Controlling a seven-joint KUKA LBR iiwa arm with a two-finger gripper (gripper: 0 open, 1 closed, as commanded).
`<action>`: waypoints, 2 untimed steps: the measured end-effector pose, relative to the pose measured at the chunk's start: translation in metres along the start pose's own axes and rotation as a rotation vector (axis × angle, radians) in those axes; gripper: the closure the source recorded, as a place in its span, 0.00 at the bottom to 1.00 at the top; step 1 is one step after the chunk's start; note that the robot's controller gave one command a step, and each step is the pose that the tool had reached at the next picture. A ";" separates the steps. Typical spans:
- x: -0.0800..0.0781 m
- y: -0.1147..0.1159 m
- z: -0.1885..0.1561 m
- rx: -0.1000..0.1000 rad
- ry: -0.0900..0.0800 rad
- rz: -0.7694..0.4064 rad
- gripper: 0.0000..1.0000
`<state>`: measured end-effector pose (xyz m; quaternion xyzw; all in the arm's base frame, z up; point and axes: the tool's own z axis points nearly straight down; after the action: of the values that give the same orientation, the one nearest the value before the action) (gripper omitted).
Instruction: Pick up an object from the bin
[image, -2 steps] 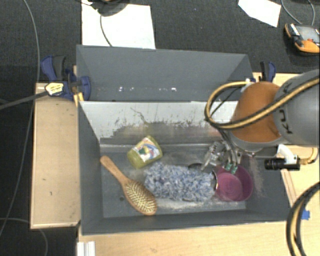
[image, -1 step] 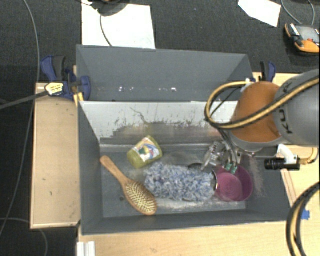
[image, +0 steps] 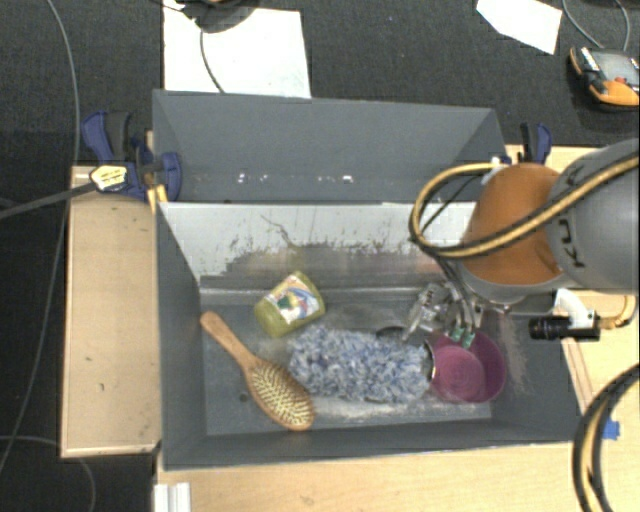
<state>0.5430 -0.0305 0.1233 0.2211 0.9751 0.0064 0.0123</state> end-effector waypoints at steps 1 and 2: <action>-0.035 -0.007 0.049 -0.003 -0.003 -0.142 1.00; -0.031 -0.020 0.017 -0.002 -0.001 0.284 1.00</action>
Offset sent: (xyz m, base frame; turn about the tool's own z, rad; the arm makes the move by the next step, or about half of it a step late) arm 0.0145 -0.0368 0.0017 0.4220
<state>0.5628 -0.0623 0.1067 0.3571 0.9339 0.0088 0.0120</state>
